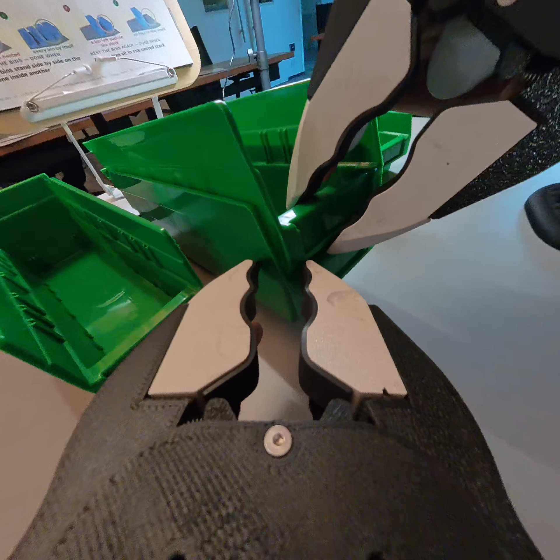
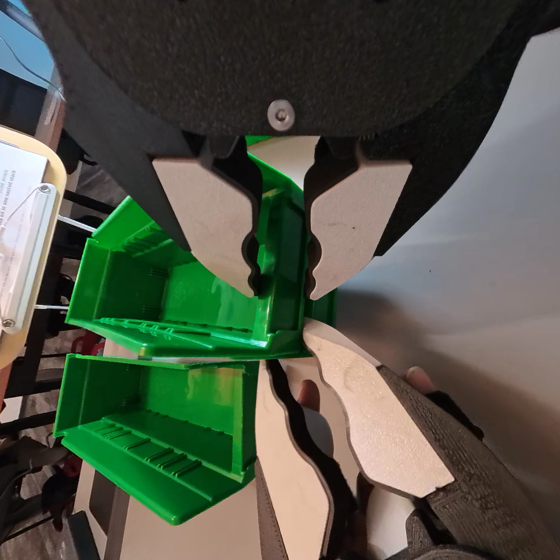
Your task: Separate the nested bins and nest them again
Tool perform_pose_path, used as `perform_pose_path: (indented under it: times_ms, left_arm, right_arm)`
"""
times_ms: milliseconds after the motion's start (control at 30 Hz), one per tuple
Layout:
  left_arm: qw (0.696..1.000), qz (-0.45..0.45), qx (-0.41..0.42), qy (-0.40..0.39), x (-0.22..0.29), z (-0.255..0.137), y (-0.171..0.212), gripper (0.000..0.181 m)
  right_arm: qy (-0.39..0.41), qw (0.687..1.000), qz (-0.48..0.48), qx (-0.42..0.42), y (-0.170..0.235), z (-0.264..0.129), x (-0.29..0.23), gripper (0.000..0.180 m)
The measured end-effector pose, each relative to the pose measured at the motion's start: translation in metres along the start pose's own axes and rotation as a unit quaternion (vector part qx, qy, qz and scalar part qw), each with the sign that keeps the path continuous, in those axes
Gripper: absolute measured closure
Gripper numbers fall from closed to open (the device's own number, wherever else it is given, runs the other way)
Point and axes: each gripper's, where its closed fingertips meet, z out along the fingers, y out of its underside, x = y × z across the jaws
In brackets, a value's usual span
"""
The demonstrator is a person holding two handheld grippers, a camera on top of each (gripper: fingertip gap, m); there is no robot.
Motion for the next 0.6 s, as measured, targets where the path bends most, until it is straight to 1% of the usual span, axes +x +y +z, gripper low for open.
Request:
perform_pose_path:
  times_ms: [167, 233, 267, 300, 333, 367, 400, 433, 467, 600]
  left_arm:
    - [1.0, -0.006, 0.013, -0.014, -0.003, -0.002, -0.004, 0.157]
    - [1.0, -0.017, 0.007, -0.02, -0.005, -0.002, -0.002, 0.159]
    - [1.0, -0.019, 0.003, -0.019, -0.006, -0.001, 0.001, 0.16]
    - [1.0, -0.021, 0.001, -0.02, -0.006, -0.001, 0.003, 0.161]
    - [1.0, -0.019, -0.004, -0.019, -0.006, -0.001, 0.005, 0.161]
    - [1.0, -0.017, -0.007, -0.017, -0.005, 0.0, 0.007, 0.162]
    - [1.0, -0.016, -0.009, -0.016, -0.004, 0.0, 0.009, 0.162]
    - [1.0, -0.014, -0.011, -0.015, -0.003, 0.0, 0.01, 0.162]
    - [1.0, -0.013, -0.013, -0.016, -0.002, 0.0, 0.01, 0.163]
    - [1.0, -0.012, -0.021, -0.015, -0.003, -0.003, 0.015, 0.164]
  right_arm:
    - [0.019, 1.0, -0.01, 0.021, -0.005, -0.003, 0.003, 0.15]
    - [0.004, 0.999, -0.001, 0.047, -0.015, -0.018, 0.006, 0.149]
    - [-0.018, 0.998, 0.015, 0.059, -0.02, -0.031, 0.01, 0.149]
    - [-0.041, 0.996, 0.037, 0.076, -0.025, -0.047, 0.02, 0.148]
    - [-0.04, 0.992, 0.063, 0.104, -0.029, -0.062, 0.041, 0.148]
    - [-0.021, 0.988, 0.089, 0.127, -0.03, -0.074, 0.071, 0.147]
    - [-0.007, 0.985, 0.111, 0.131, -0.025, -0.078, 0.1, 0.146]
    - [0.002, 0.986, 0.125, 0.113, -0.014, -0.072, 0.126, 0.146]
    - [0.013, 0.988, 0.127, 0.083, 0.0, -0.059, 0.15, 0.145]
    - [0.008, 0.994, 0.104, -0.026, 0.051, 0.027, 0.211, 0.143]
